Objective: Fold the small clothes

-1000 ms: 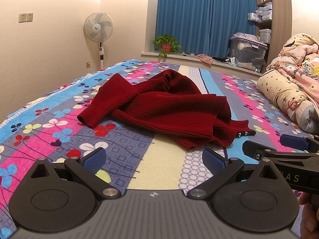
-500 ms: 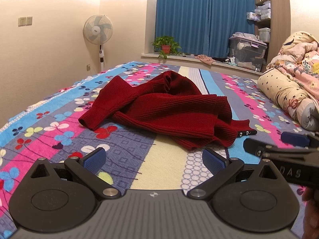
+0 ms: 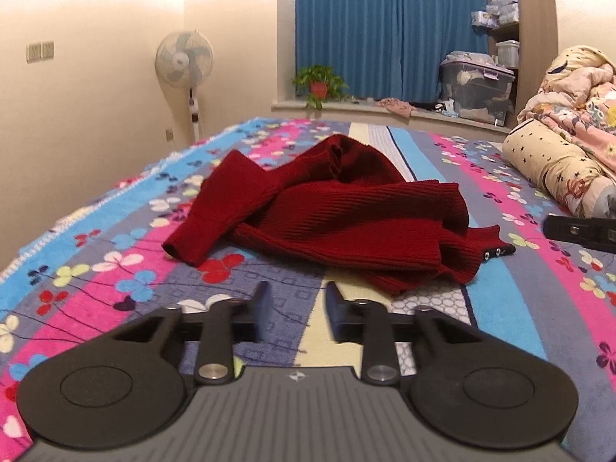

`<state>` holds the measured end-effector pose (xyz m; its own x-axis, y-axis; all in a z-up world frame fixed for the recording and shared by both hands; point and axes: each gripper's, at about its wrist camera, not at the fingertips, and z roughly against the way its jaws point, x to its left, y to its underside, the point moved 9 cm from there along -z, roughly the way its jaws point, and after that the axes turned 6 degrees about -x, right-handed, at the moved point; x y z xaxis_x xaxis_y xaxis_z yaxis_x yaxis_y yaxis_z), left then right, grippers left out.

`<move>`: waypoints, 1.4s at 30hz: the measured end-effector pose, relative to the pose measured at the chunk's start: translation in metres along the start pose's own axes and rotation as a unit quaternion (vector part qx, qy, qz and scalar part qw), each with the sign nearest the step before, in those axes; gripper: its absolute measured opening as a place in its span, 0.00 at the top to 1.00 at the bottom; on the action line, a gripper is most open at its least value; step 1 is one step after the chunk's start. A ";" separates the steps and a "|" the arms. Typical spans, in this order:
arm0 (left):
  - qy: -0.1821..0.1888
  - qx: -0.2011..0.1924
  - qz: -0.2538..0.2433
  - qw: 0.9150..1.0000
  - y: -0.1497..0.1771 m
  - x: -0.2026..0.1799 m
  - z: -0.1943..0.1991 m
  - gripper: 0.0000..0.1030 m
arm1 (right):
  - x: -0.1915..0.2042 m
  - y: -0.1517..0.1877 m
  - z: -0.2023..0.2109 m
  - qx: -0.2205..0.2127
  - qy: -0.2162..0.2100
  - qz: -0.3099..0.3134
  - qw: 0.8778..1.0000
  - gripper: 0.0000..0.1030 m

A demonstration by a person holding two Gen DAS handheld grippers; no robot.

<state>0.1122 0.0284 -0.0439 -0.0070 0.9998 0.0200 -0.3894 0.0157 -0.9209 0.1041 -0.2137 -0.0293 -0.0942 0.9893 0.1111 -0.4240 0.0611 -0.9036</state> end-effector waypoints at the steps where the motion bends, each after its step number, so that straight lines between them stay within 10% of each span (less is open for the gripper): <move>1: -0.001 0.007 0.006 1.000 -0.001 0.000 -0.008 0.73 | 0.000 -0.001 0.000 0.004 -0.001 0.000 1.000 0.81; 7: 0.010 0.050 0.070 0.996 -0.008 -0.005 -0.075 0.73 | -0.009 -0.007 -0.003 0.014 -0.010 -0.022 1.000 0.73; 12: -0.014 0.084 0.142 0.986 -0.007 -0.007 -0.139 0.22 | -0.016 -0.010 -0.005 0.019 -0.004 -0.028 0.999 0.68; 19: -0.020 0.143 0.212 0.967 0.016 -0.024 -0.207 0.18 | -0.023 -0.014 -0.007 0.017 -0.001 -0.035 0.999 0.62; 25: -0.036 0.138 0.222 0.965 0.020 -0.039 -0.239 0.30 | -0.033 -0.014 -0.011 0.020 0.002 -0.041 0.999 0.62; 30: -0.051 0.141 0.162 0.975 0.007 -0.038 -0.235 0.83 | -0.040 -0.014 -0.015 0.027 0.007 -0.050 0.998 0.62; 42: -0.030 0.129 0.064 0.989 -0.007 0.064 -0.132 0.90 | -0.045 -0.013 -0.006 0.029 0.013 -0.079 0.996 0.62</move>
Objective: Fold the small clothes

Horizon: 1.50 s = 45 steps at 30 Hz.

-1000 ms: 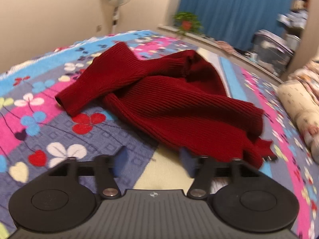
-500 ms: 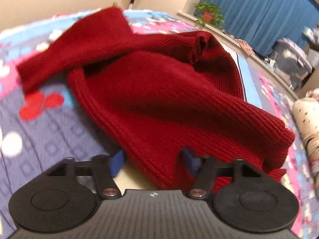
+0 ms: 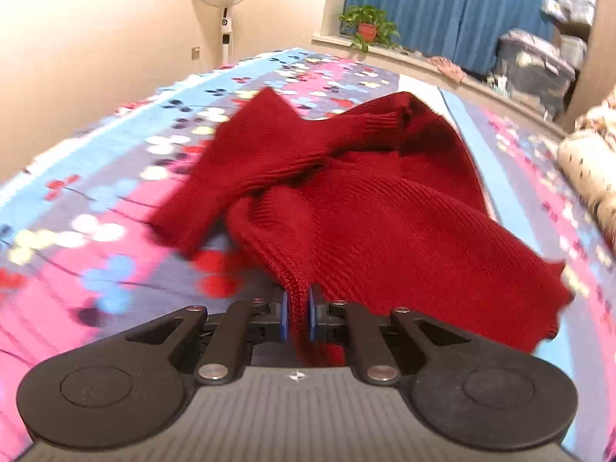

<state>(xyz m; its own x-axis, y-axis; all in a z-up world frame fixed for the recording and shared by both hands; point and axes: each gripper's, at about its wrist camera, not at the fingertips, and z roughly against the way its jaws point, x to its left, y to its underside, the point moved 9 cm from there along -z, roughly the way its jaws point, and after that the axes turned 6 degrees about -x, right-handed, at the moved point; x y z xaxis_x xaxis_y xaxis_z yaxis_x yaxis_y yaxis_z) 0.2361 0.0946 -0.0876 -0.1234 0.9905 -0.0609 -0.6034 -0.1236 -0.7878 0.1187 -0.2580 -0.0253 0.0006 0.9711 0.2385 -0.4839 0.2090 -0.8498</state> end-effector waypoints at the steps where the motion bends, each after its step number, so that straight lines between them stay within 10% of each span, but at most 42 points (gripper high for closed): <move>1: -0.001 0.002 -0.009 1.000 0.000 0.015 0.008 0.90 | 0.001 0.000 0.001 -0.001 -0.003 0.000 1.000 0.62; 11: 0.024 0.016 -0.058 0.998 0.008 0.108 0.049 0.90 | 0.006 0.005 0.006 0.000 -0.006 0.015 1.000 0.62; 17: 0.041 0.041 0.020 0.998 0.035 0.120 0.036 0.86 | -0.014 0.002 -0.002 0.003 0.015 0.025 1.000 0.62; 26: 0.042 0.114 0.036 0.992 0.057 0.116 0.024 0.43 | -0.044 0.020 -0.069 0.054 0.013 -0.004 0.998 0.66; 38: 0.076 0.124 0.050 0.988 0.062 0.120 0.015 0.45 | 0.018 0.092 -0.149 0.146 -0.083 0.036 0.985 0.41; 41: 0.082 0.122 0.043 0.988 0.062 0.114 0.013 0.59 | 0.025 0.101 -0.159 0.140 -0.083 0.067 0.984 0.39; 43: 0.076 0.116 0.034 0.990 0.061 0.111 0.012 0.65 | 0.030 0.100 -0.161 0.128 -0.085 0.075 0.985 0.44; 45: 0.073 0.112 0.023 0.991 0.060 0.108 0.011 0.86 | 0.036 0.096 -0.161 0.120 -0.106 0.070 0.985 0.78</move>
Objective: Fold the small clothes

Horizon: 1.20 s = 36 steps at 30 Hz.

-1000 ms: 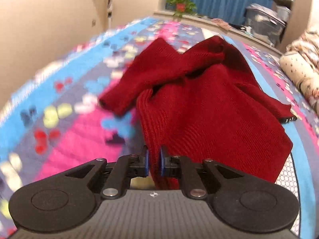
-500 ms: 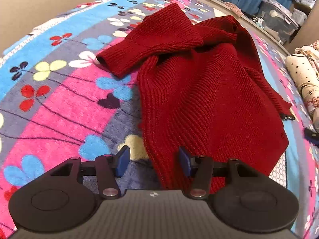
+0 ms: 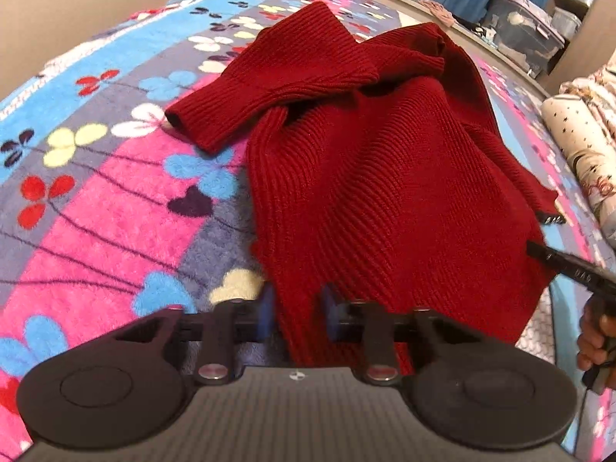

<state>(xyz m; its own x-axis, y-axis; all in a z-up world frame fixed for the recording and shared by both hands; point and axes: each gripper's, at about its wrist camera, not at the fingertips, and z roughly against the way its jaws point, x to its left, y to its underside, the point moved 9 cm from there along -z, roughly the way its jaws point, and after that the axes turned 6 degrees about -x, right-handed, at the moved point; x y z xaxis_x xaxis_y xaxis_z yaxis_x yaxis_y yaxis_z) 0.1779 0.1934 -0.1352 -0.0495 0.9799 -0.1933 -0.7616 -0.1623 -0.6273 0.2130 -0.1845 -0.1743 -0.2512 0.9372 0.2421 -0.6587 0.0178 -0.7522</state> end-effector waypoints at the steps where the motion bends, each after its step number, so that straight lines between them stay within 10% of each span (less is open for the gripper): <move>1: 0.001 -0.002 -0.004 1.000 0.000 -0.002 0.000 0.87 | 0.004 -0.003 0.003 -0.008 -0.009 0.006 1.000 0.89; 7: 0.025 -0.053 -0.031 0.998 -0.008 -0.015 0.023 0.91 | 0.015 -0.035 0.046 -0.060 -0.021 0.011 0.998 0.92; 14: 0.132 -0.093 0.011 0.987 -0.009 -0.021 0.081 0.94 | 0.027 -0.071 0.173 -0.117 -0.006 0.045 0.992 0.94; 19: 0.172 -0.010 -0.034 0.985 0.031 -0.010 0.093 0.94 | 0.028 -0.024 0.236 -0.048 0.027 0.103 0.993 0.94; 23: 0.140 0.044 -0.063 0.987 0.053 0.001 0.077 0.93 | 0.035 0.030 0.227 0.063 0.000 0.127 0.990 0.92; 28: 0.125 0.044 -0.023 0.991 0.044 0.019 0.066 0.85 | 0.014 0.000 0.207 0.006 0.032 0.056 0.998 0.69; 30: 0.125 0.047 -0.023 0.991 0.041 0.016 0.060 0.65 | -0.006 -0.009 0.193 -0.010 0.053 0.032 0.998 0.66; 36: 0.117 0.067 -0.066 0.989 0.052 -0.003 0.047 0.62 | -0.061 0.018 0.126 0.069 0.088 -0.024 0.993 0.65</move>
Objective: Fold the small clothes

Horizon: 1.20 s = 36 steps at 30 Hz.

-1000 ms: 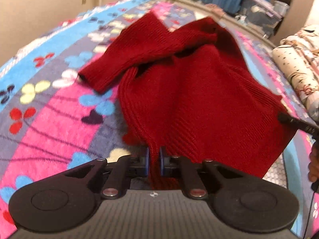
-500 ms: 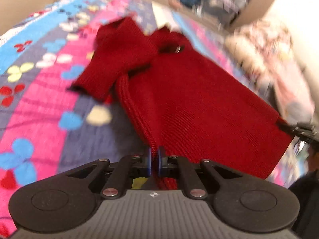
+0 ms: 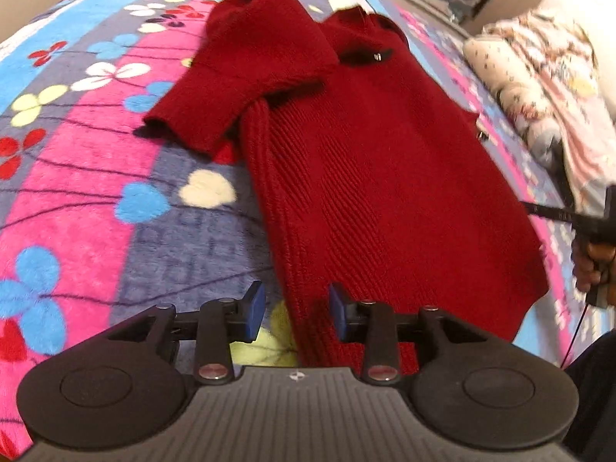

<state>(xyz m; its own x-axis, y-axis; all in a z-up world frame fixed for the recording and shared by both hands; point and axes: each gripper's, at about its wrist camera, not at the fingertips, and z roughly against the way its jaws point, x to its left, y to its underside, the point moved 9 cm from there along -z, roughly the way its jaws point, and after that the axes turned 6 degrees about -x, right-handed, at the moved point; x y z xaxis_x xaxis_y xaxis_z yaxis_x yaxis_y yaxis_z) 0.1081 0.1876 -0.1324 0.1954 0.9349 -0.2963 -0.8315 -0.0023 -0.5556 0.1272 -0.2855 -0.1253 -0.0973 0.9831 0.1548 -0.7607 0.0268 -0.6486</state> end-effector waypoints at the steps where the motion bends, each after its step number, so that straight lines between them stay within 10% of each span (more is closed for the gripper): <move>1: -0.001 0.004 -0.006 1.000 0.001 -0.002 -0.004 0.62 | -0.001 0.001 -0.006 0.006 -0.008 -0.011 1.000 0.65; 10: -0.011 0.019 -0.031 0.999 -0.001 -0.017 -0.027 0.62 | 0.034 0.019 -0.020 0.025 -0.024 0.040 0.999 0.63; 13: -0.024 0.024 -0.046 0.998 -0.001 -0.022 -0.034 0.62 | 0.038 0.021 -0.024 0.018 -0.037 0.055 0.998 0.87; 16: -0.033 0.016 -0.050 0.998 -0.003 -0.023 -0.034 0.87 | 0.037 0.017 -0.019 0.005 -0.040 0.058 0.998 0.93; 25: -0.004 -0.035 -0.048 0.998 -0.003 -0.013 0.010 0.90 | -0.036 -0.011 0.085 -0.098 -0.007 -0.064 0.993 0.95; 36: 0.005 0.010 -0.079 0.997 0.017 -0.006 0.017 0.87 | -0.066 0.062 0.081 0.049 0.012 -0.048 0.998 0.93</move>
<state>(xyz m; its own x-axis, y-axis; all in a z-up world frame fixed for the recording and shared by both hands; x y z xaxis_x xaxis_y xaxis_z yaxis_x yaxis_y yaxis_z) 0.0840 0.1878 -0.1267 0.3292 0.9195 -0.2147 -0.8007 0.1513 -0.5796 0.0347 -0.3631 -0.1151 -0.0061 0.9810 0.1938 -0.8252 0.1045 -0.5550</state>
